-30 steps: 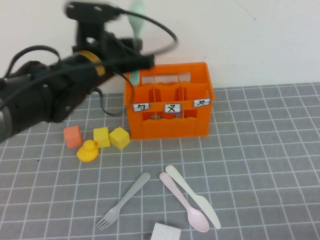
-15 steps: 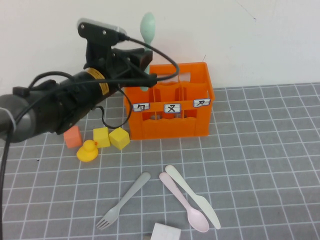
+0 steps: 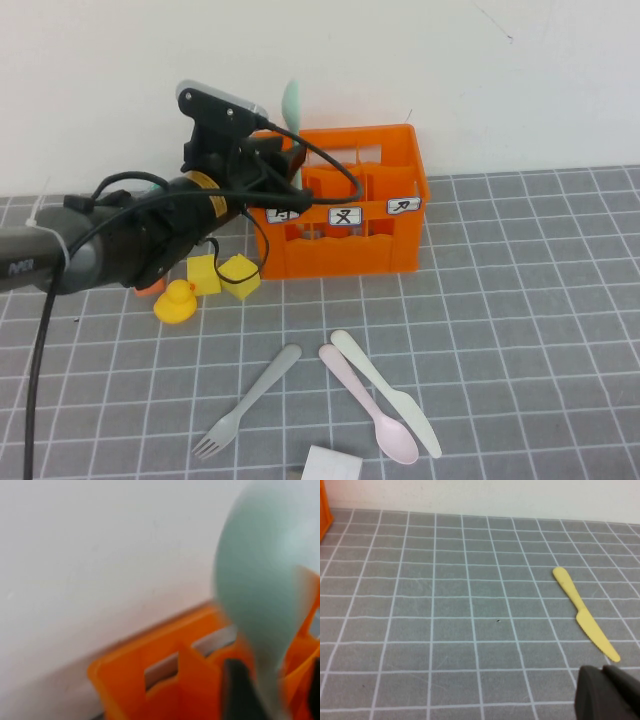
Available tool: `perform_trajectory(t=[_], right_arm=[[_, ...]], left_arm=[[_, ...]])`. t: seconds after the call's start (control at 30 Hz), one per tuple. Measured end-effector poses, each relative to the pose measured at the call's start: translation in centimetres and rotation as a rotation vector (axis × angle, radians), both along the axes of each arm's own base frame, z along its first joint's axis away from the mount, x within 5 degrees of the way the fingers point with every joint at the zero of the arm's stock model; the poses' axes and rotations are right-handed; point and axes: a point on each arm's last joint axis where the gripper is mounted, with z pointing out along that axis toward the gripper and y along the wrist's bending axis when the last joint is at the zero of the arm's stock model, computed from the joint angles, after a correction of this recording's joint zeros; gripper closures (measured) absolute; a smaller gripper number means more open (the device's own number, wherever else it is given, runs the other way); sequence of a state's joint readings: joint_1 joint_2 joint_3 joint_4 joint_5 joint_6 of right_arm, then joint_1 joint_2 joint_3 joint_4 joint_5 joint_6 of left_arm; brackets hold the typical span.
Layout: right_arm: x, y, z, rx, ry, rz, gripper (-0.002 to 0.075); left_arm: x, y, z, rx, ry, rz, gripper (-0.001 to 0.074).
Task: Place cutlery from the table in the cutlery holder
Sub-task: Place the spoon on the box, then pick up the fork
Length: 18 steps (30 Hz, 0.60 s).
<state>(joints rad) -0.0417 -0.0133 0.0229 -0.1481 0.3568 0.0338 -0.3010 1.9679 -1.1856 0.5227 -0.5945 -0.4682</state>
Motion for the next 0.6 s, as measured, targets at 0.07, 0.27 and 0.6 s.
perform_trajectory(t=[0.07, 0.27, 0.6], right_arm=[[0.0, 0.0, 0.0, 0.000, 0.000, 0.000, 0.0729], [0.0, 0.0, 0.0, 0.000, 0.000, 0.000, 0.0729], [0.0, 0.0, 0.0, 0.000, 0.000, 0.000, 0.0729]], left_arm=[[0.0, 0.1, -0.2, 0.018, 0.017, 0.009, 0.0401], [-1.0, 1.1, 2.5, 0.129, 0.049, 0.061, 0.0344], [-10.3, 3.9, 12.0, 0.037, -0.009, 0.142, 0.0607]])
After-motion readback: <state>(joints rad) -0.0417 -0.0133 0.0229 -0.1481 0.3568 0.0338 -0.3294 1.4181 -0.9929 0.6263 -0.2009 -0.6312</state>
